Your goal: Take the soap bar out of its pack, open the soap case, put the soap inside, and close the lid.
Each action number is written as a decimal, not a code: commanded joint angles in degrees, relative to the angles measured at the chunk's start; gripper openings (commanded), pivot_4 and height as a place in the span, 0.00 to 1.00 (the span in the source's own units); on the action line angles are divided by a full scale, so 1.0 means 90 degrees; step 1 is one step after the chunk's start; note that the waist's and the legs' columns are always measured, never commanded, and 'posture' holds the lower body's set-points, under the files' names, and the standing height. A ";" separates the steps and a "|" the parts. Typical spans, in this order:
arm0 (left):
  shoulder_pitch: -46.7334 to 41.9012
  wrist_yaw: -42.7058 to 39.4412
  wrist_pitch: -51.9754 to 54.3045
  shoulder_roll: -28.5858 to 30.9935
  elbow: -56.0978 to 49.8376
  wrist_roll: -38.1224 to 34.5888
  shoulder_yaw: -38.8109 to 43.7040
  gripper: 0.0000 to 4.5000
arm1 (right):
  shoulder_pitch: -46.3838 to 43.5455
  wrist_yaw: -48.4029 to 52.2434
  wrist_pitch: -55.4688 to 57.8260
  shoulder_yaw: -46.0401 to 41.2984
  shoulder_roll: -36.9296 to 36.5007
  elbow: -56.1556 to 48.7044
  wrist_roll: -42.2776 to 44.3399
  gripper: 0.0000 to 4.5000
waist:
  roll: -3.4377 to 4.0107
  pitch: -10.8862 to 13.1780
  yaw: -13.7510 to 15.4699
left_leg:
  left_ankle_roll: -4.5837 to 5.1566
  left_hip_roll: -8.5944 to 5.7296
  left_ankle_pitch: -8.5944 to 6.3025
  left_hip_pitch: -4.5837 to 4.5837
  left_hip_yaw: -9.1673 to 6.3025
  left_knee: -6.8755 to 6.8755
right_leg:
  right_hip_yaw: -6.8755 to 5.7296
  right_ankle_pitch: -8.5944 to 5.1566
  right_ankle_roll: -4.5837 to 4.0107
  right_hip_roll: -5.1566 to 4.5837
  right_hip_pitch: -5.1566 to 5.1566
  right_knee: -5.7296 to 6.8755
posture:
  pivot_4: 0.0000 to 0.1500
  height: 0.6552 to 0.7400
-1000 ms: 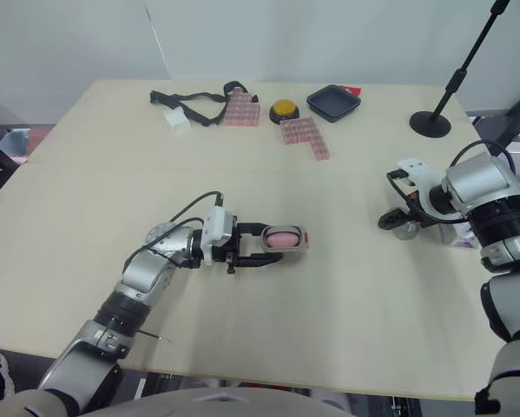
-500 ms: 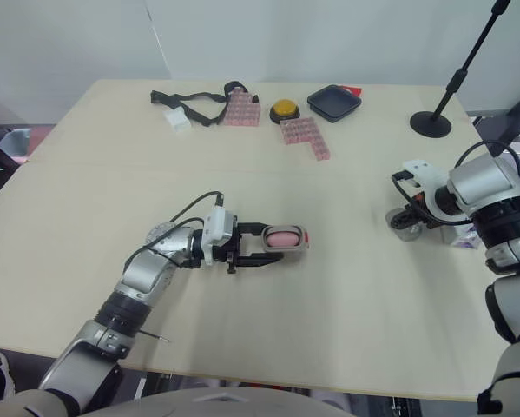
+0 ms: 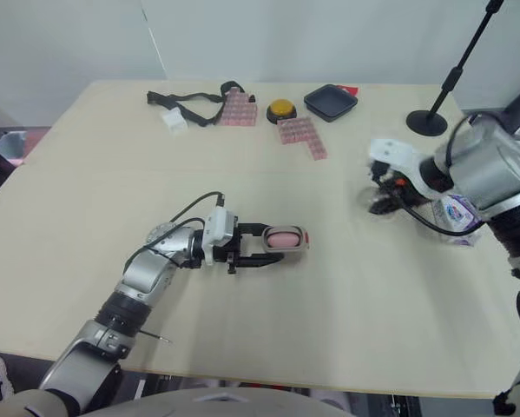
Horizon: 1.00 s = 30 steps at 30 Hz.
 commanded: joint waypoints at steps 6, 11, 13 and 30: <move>-0.0248 0.0021 -0.0096 -0.0108 0.0092 0.0021 -0.0010 0.43 | -0.0810 0.0610 0.0725 -0.0301 0.0555 -0.1738 0.0835 0.43 | 0.0000 0.0000 -0.0002 | 0.0001 0.0001 0.0001 0.0002 -0.0001 0.0004 | 0.0000 0.0000 0.0000 0.0000 -0.0002 0.0009 | 1.00 1.00; -0.0324 -0.0006 -0.0105 -0.0140 0.0223 0.0025 0.0004 0.43 | -0.1039 0.0531 0.0996 -0.0005 0.0890 -0.2149 0.0874 0.43 | 0.0000 0.0000 0.0009 | 0.0000 0.0000 0.0002 0.0001 -0.0001 0.0005 | 0.0001 0.0000 0.0000 -0.0001 -0.0003 0.0010 | 1.00 1.00; -0.0362 -0.0013 -0.0113 -0.0154 0.0288 0.0034 0.0005 0.43 | -0.1117 0.0548 0.1024 0.0165 0.1039 -0.2291 0.0892 0.43 | 0.0000 0.0000 -0.0004 | 0.0000 0.0000 0.0002 0.0002 0.0000 0.0005 | 0.0002 0.0000 -0.0001 -0.0001 -0.0007 0.0014 | 1.00 1.00; -0.0420 0.0012 -0.0217 -0.0204 0.0475 0.0149 0.0034 0.43 | -0.1152 0.0285 0.1000 0.0997 0.1449 -0.2254 0.0582 0.43 | -0.0001 -0.0001 -0.0005 | -0.0002 -0.0002 0.0003 0.0002 0.0002 0.0006 | 0.0006 0.0000 -0.0001 -0.0002 -0.0010 0.0025 | 1.00 1.00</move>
